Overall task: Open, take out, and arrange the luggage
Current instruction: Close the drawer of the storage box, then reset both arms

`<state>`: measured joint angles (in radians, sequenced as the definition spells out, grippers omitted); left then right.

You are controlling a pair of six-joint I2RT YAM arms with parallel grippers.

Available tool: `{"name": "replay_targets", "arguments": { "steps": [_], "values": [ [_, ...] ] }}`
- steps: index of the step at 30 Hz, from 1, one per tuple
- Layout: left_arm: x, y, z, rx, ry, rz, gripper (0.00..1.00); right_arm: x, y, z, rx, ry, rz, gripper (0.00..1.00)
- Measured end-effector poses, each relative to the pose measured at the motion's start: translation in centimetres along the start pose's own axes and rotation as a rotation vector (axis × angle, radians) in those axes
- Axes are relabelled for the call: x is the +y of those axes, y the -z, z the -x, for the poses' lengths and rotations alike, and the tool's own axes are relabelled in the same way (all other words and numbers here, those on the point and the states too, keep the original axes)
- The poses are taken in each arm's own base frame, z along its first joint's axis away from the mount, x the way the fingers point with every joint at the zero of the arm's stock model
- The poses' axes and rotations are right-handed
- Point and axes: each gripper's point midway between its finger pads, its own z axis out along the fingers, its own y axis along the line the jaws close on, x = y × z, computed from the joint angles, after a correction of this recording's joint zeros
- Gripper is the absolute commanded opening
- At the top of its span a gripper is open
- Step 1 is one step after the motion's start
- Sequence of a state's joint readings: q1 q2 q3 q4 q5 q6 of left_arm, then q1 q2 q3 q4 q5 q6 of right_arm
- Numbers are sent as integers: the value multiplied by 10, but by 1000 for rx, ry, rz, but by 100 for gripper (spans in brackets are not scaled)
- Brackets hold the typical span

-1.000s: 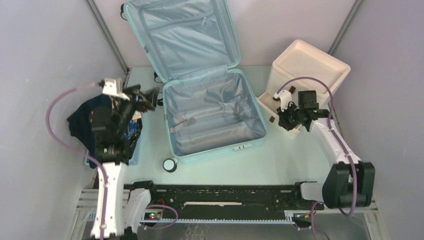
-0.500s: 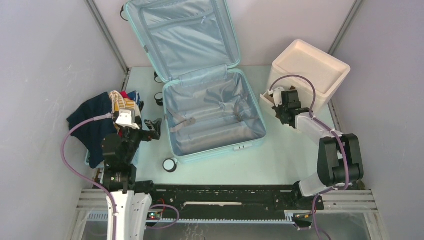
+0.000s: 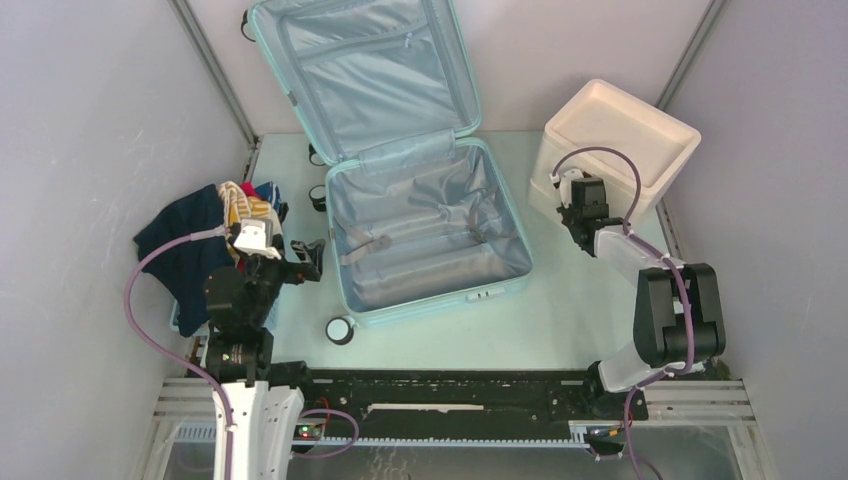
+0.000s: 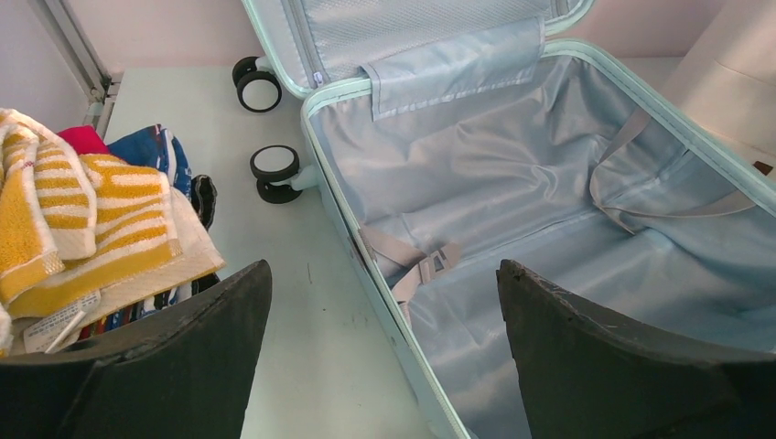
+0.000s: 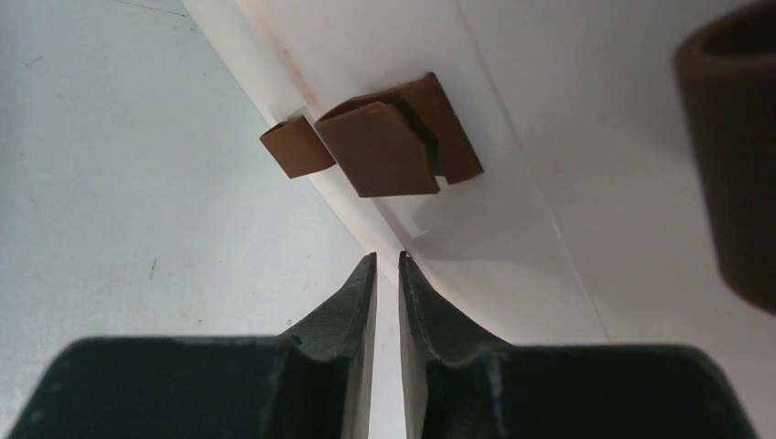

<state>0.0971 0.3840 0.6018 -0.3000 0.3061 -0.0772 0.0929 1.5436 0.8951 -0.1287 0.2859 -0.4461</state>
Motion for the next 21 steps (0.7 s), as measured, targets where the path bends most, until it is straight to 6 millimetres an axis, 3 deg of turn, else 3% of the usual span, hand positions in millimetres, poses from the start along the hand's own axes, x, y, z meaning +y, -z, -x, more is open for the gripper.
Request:
{"name": "replay_targets", "arguments": {
  "steps": [6, 11, 16, 19, 21],
  "values": [
    [-3, 0, -1, 3, 0, -14, 96, -5, 6, 0, -18, -20, 17, 23],
    [-7, 0, -1, 4, 0, -34, 99, -12, 38, 17, -125, -55, 63, 30],
    [-11, 0, -1, 5, 14, -49, 100, -32, 86, 36, -280, -95, 124, 61],
    [-19, -1, 2, -1, 62, -83, 100, -41, 124, 37, -370, -71, 166, 94],
    [-27, -2, 4, 2, 115, -123, 100, -47, 152, 38, -444, -50, 180, 100]
  ]
}}
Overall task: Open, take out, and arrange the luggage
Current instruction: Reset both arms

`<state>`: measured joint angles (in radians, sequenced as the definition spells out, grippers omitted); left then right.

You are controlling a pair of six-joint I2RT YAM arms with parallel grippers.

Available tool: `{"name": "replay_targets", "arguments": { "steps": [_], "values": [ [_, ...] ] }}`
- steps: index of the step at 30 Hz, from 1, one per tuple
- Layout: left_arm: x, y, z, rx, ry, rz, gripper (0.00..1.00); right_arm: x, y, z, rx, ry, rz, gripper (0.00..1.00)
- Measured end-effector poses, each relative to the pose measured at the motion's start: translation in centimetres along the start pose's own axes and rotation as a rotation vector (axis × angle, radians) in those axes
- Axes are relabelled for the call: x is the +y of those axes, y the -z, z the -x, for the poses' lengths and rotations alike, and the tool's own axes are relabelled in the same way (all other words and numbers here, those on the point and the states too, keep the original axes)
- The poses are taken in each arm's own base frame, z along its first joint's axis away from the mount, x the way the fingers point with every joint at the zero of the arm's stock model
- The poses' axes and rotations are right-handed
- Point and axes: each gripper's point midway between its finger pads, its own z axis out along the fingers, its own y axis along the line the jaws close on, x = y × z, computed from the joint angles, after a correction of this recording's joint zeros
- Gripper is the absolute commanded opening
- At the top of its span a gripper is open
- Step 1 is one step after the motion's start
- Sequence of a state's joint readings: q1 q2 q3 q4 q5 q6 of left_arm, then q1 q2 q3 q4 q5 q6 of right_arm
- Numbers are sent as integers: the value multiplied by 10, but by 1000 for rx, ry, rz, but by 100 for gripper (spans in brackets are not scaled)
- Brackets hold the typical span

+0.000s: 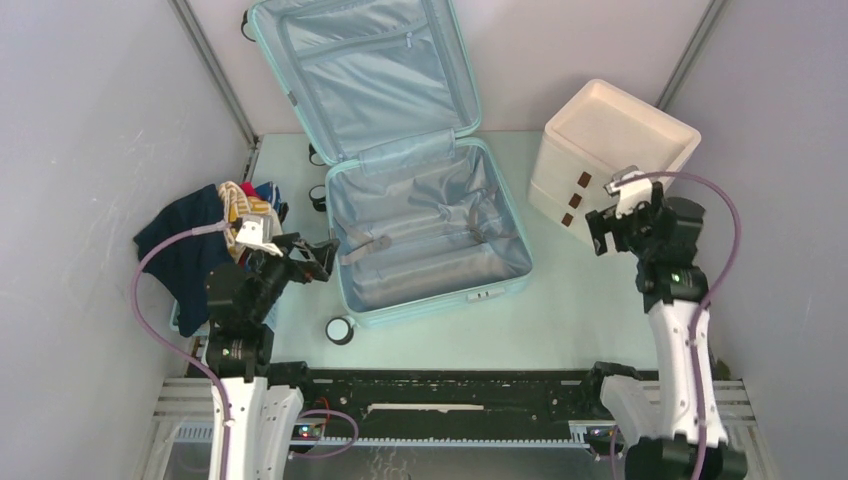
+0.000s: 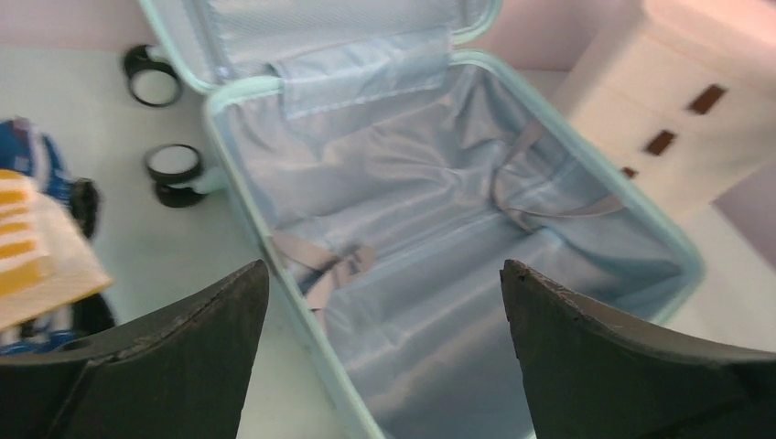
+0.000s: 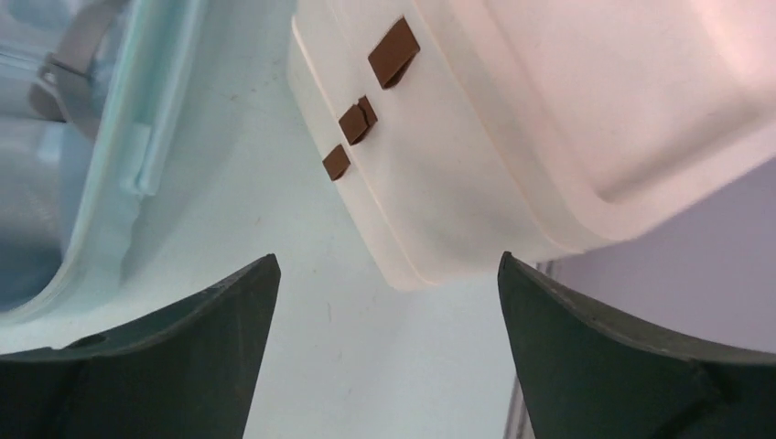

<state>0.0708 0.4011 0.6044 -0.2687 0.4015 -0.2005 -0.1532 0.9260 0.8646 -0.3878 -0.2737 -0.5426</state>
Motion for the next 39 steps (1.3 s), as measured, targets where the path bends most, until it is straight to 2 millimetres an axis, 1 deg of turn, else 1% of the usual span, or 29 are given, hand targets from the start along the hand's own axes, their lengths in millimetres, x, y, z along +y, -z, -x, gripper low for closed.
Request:
{"name": "replay_targets", "arguments": {
  "steps": [2, 3, 4, 5, 7, 9, 13, 15, 17, 20, 24, 30, 35, 39],
  "values": [
    [-10, -3, 0, 16, 70, -44, 100, 2, 25, 17, -84, 17, 8, 100],
    [-13, -4, 1, 23, 98, -57, 100, 4, 31, 21, -101, 17, 13, 100],
    [-19, -5, 4, 32, 141, -81, 100, 8, 41, 29, -120, 0, 33, 100],
    [-24, -5, 8, 37, 168, -98, 100, 10, 47, 37, -133, -15, 42, 100],
    [-35, -2, 23, 32, 217, -133, 100, 11, 58, 62, -178, -57, 74, 100],
    [-48, 4, 46, 2, 242, -169, 100, 12, 69, 86, -229, -100, 101, 100],
    [-70, 25, 88, -63, 241, -211, 100, 22, 86, 115, -277, -168, 188, 100],
    [-83, 42, 109, -108, 221, -233, 100, 28, 99, 133, -310, -182, 237, 100],
    [-92, 55, 123, -138, 202, -248, 100, 33, 112, 151, -347, -195, 276, 100],
    [-102, 71, 137, -156, 179, -260, 100, 36, 127, 168, -379, -243, 300, 100],
    [-109, 82, 144, -160, 157, -275, 100, 34, 141, 181, -394, -320, 285, 100],
    [-114, 85, 138, -126, 174, -294, 100, 30, 162, 196, -412, -372, 256, 100],
    [-124, 90, 139, -119, 196, -350, 100, 36, 179, 207, -433, -360, 285, 100],
    [-134, 94, 145, -131, 207, -399, 100, 43, 186, 212, -441, -351, 333, 100]
  ]
}}
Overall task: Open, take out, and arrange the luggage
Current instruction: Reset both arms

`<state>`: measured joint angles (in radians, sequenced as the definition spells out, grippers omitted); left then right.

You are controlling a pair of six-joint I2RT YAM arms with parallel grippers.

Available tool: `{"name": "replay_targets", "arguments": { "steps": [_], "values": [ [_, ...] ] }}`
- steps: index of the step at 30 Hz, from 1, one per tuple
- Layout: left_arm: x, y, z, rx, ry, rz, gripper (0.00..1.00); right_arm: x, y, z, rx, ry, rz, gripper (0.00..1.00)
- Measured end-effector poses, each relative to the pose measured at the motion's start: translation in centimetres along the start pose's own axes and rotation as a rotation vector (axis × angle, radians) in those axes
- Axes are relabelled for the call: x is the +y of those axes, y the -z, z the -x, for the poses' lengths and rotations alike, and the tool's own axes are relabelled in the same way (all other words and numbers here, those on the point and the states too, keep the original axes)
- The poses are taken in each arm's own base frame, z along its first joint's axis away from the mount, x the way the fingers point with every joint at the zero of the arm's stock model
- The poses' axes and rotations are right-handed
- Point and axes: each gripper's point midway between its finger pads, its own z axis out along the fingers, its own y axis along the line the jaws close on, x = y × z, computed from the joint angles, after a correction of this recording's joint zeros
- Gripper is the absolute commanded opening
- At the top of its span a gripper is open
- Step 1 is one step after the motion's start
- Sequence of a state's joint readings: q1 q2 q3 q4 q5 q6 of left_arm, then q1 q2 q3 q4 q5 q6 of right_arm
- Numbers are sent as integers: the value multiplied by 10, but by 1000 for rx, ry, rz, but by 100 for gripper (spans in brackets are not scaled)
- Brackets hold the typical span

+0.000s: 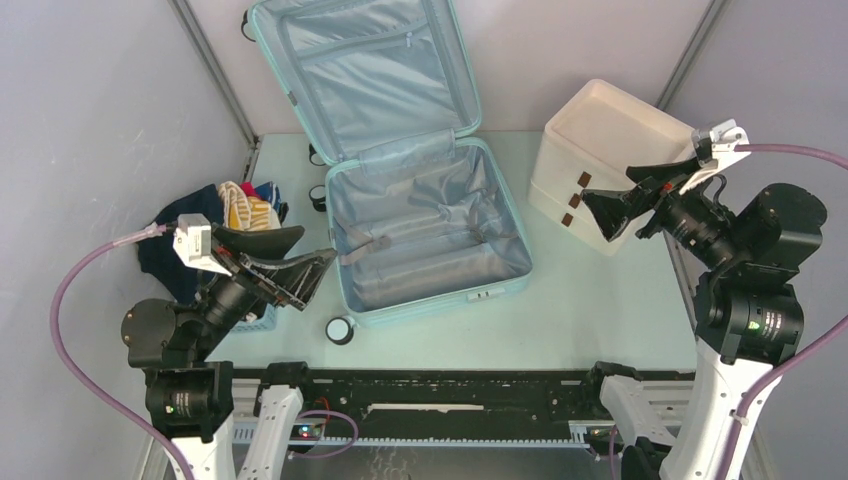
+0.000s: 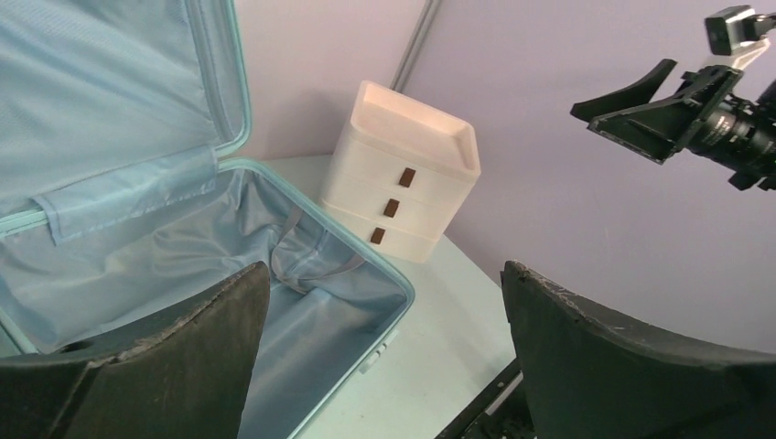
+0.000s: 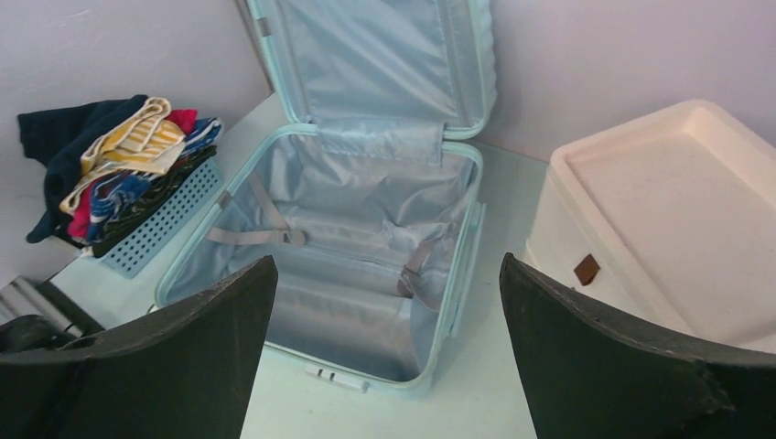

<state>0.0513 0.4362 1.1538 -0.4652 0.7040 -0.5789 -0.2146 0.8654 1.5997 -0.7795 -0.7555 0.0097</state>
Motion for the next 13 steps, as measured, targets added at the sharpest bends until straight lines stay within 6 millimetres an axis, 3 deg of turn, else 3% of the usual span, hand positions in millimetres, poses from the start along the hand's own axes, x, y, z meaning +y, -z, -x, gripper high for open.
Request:
{"name": "replay_targets", "arguments": {
  "steps": [13],
  "values": [
    [-8, 0, 2, 0, 13, -40, 100, 9, -4, -3, 20, -53, 66, 100]
  ]
}}
